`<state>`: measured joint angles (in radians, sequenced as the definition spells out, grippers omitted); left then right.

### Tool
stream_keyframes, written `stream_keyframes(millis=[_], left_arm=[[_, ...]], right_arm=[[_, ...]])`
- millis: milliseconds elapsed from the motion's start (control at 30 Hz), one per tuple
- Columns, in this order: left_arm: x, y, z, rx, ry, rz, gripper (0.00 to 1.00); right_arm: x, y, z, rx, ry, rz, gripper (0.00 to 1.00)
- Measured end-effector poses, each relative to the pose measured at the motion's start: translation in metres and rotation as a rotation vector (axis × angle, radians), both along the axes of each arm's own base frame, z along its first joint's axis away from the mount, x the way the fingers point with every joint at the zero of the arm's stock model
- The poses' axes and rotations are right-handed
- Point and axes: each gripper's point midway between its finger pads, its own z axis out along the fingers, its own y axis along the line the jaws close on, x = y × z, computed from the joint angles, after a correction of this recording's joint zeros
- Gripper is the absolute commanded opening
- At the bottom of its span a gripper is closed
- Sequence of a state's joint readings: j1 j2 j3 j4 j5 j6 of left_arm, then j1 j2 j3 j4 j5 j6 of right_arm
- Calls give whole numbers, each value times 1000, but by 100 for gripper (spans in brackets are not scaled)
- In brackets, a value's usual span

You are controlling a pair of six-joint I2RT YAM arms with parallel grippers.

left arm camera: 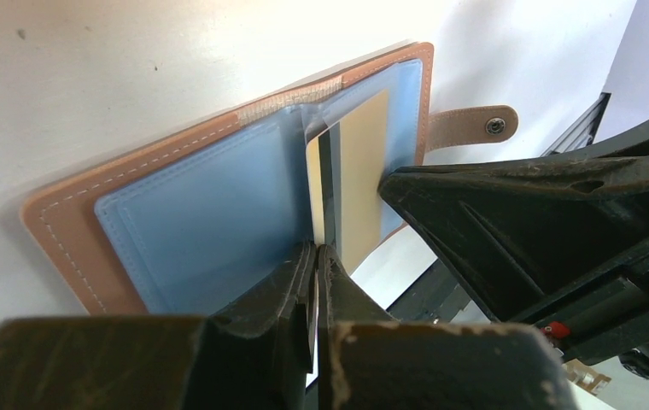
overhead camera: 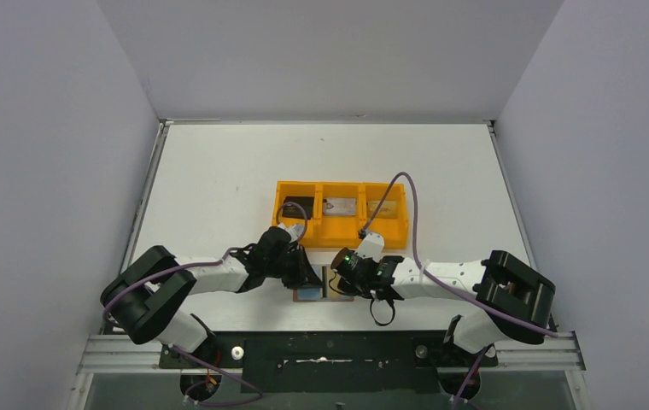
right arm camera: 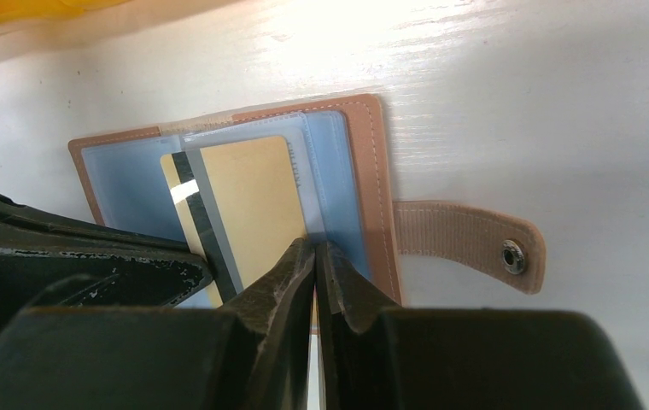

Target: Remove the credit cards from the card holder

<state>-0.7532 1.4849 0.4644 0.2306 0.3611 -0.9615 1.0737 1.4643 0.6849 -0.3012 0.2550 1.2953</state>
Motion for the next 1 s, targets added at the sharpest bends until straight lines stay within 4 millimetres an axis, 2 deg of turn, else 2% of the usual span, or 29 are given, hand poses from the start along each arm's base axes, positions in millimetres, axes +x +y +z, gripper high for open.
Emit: stream_keyframes(millis=[200, 400, 533, 733, 867, 1000], left_arm=[[3, 6, 3, 23, -7, 19, 0], [20, 26, 20, 18, -50, 88, 0], [23, 32, 28, 2, -72, 94, 0], [19, 35, 24, 22, -73, 65, 0], [17, 40, 21, 54, -70, 58, 0], [18, 46, 26, 79, -96, 71, 0]], right_arm=[[0, 0, 0, -3, 2, -1, 6], [1, 0, 0, -4, 2, -3, 6], [1, 0, 0, -6, 5, -5, 6], [2, 0, 1, -9, 4, 0, 8], [1, -1, 2, -24, 1, 19, 12], [0, -4, 4, -44, -4, 44, 18]])
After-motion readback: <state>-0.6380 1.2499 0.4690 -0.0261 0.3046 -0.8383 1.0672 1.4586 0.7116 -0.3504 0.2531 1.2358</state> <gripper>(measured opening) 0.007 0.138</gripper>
